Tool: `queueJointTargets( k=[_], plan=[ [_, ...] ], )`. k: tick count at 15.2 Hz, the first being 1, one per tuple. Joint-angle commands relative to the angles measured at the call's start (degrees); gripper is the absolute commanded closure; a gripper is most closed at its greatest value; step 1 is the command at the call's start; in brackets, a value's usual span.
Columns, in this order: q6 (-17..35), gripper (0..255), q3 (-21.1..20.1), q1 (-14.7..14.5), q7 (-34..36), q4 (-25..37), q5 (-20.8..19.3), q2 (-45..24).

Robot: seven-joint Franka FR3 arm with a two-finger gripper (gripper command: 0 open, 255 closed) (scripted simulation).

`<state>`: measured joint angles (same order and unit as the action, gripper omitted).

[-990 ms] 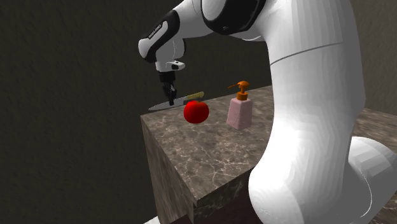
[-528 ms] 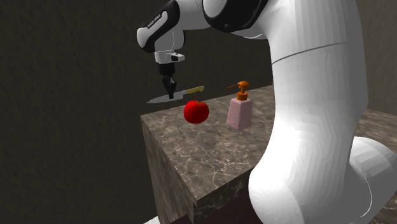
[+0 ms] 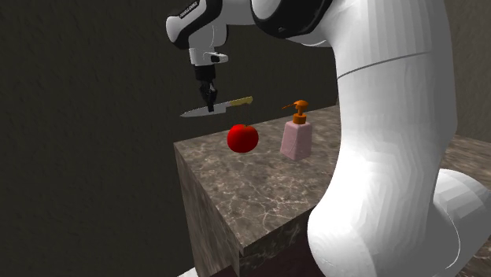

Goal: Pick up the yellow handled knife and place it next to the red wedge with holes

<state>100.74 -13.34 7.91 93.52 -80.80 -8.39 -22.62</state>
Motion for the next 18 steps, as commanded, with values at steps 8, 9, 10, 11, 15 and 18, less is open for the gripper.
queueJointTargets(
  k=[8, 9, 10, 11, 15, 18],
  plan=[
    [-7.08, 255, -0.09, -0.48, -0.5, 7.53, 0.02, -0.45],
    [-7.93, 255, -0.1, -0.56, -0.55, 8.53, -0.01, -0.6],
    [-8.79, 255, -0.1, -0.65, -0.6, 9.56, -0.04, -0.77],
    [-9.67, 255, -0.11, -0.74, -0.65, 10.63, -0.08, -0.96],
    [-11.02, 255, 0.09, 0.13, -1.8, 10.75, 0.26, 0.38],
    [-8.33, 255, 0.89, 3.3, -5.09, 3.17, 1.49, 5.61]
  ],
)
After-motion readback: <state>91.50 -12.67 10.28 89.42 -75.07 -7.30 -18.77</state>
